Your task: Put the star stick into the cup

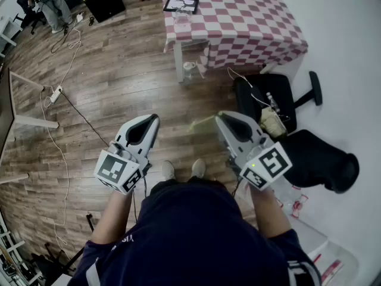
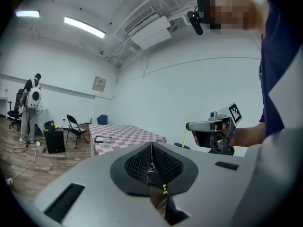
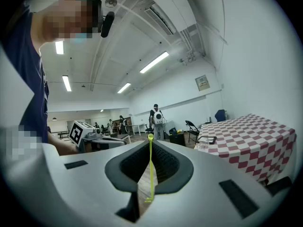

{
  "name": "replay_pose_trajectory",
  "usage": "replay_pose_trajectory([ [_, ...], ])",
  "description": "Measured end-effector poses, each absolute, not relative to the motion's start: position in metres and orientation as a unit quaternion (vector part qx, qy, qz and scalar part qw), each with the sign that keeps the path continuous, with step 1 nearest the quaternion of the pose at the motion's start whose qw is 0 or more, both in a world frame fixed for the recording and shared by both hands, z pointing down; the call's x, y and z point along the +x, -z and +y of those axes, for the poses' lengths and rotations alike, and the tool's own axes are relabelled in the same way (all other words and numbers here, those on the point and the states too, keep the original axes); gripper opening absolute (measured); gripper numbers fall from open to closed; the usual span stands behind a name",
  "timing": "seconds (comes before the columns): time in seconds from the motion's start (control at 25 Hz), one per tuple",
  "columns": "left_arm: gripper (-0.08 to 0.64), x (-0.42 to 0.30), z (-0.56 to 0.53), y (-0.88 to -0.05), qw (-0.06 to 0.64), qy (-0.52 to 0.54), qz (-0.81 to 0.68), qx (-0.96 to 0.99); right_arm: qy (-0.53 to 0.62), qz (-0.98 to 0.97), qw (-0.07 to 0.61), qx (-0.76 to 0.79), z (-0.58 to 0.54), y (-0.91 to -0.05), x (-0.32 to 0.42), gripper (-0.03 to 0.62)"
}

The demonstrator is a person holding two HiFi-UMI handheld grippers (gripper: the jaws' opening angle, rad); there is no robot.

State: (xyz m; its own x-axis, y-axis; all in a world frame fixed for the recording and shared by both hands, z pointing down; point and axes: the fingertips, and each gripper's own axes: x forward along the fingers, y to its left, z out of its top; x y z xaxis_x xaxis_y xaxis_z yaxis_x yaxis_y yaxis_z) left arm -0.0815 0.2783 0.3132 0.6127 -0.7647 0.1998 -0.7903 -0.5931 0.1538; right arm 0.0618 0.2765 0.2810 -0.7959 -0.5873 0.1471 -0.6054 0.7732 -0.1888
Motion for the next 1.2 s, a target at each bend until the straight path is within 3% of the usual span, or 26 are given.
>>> replay_pose_trajectory([
  [0.48,0.034,-0.067,0.276,-0.318,0.116,-0.06,-0.438,0.889,-0.113,-0.941,0.038,0.318,0.272,-0.285,0.075,0.027],
  [1.2,0.034,0.01,0.278,-0.323,0.105,-0.084,-0.423,0.896,-0.093,-0.939,0.035,0.329,0.273,-0.292,0.162,0.026],
])
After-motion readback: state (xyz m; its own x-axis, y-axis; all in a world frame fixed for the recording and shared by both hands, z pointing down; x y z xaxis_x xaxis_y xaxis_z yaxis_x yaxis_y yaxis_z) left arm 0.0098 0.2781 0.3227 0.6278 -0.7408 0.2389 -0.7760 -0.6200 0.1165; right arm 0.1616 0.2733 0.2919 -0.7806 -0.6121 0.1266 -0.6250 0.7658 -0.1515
